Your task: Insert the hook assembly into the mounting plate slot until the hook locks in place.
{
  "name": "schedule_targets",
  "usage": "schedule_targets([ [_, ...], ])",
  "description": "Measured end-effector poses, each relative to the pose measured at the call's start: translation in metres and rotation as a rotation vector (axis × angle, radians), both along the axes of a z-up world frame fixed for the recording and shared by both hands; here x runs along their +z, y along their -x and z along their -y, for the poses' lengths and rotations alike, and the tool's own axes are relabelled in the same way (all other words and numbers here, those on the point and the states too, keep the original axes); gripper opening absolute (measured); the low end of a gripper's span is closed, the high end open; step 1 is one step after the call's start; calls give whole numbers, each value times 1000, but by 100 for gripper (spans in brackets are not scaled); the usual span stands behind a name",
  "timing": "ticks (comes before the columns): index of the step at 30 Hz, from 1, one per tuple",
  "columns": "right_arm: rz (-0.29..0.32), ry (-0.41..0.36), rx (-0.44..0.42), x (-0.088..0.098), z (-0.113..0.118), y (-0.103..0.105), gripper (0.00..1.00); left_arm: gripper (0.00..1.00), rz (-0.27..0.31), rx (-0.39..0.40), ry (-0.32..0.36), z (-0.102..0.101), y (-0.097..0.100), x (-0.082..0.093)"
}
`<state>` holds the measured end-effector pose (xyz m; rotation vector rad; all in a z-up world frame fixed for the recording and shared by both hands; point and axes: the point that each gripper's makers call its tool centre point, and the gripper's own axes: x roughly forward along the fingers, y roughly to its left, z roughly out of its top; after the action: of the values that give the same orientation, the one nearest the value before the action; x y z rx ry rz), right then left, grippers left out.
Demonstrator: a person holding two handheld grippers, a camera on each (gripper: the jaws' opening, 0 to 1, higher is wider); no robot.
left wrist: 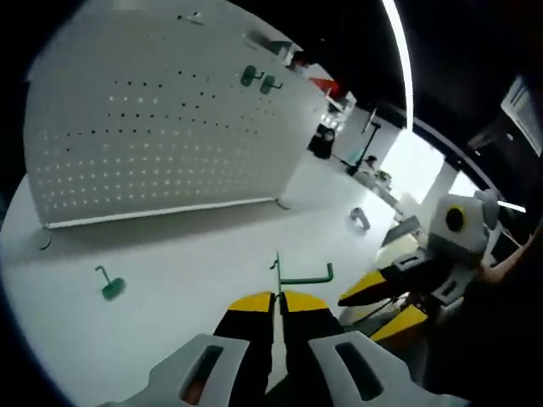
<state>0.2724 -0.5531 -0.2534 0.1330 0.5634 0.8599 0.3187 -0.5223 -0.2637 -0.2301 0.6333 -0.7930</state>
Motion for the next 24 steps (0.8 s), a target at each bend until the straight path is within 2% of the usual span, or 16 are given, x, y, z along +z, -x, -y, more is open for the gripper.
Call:
schedule_targets([
  [4,2,-36,-31,10,1,-9,28,3,35,21,16,0,-2,7],
  [7,18,-22,-30,12,1,-12,28,3,49,33,12,-2,-2,6],
  [10,18,-43,-40,17,0,-15,28,3,52,41,28,-1,-2,5],
  [13,8,-70,-54,20,-2,-18,28,3,25,84,82,-1,-3,4],
  [18,-10,-120,-75,26,-8,-23,27,2,52,68,89,3,2,5],
  [21,-27,-143,-88,27,-11,-28,27,2,46,107,93,0,1,7],
  [24,-42,-181,-98,32,-14,-31,23,2,80,110,76,-2,0,12],
])
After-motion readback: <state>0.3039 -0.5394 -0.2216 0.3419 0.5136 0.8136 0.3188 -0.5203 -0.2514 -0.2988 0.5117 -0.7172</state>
